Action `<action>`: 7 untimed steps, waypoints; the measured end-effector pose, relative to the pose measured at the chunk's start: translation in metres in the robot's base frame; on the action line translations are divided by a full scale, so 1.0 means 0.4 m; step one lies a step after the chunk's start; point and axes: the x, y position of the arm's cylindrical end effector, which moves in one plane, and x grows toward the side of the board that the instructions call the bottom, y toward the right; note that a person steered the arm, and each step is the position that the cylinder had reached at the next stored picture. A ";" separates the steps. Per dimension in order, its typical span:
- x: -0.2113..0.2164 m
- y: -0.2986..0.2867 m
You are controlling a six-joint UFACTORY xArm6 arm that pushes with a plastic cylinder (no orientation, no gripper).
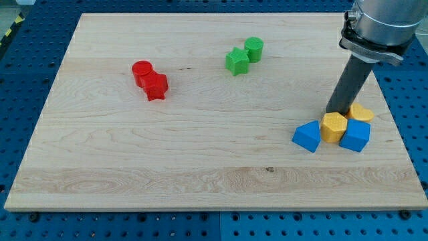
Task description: Move the blue triangle into the yellow hexagon
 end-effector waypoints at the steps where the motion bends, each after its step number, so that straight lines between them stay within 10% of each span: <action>1: -0.032 -0.057; 7: 0.151 -0.117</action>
